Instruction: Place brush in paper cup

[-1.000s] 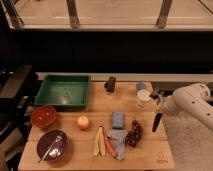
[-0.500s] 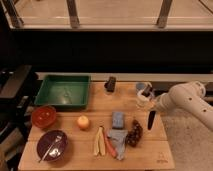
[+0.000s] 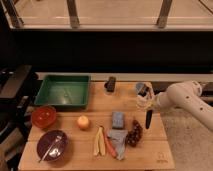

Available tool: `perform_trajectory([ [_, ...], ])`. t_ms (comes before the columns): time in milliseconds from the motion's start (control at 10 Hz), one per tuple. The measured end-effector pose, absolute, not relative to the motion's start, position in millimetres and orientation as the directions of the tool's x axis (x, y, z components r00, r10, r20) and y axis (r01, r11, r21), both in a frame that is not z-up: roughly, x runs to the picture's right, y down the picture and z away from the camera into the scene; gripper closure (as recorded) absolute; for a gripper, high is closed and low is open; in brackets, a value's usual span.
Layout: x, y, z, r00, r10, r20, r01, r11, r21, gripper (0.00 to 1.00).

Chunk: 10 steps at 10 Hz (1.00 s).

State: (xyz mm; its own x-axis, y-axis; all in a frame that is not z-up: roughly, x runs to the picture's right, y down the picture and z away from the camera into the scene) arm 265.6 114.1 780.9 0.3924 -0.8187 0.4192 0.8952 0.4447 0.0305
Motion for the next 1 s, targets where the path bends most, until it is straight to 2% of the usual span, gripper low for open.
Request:
perform_trajectory([
  [500,255.2,115.9,794.4,0.362,-0.821,0.441,0.906,0.421,0.041,0.93],
  [600,255.6,116.1,796.9,0.361,-0.822,0.441,0.907,0.419,0.037,0.88],
  [1000,261.0,110.8,804.5,0.38,-0.82,0.427,0.903,0.428,0.018,0.48],
])
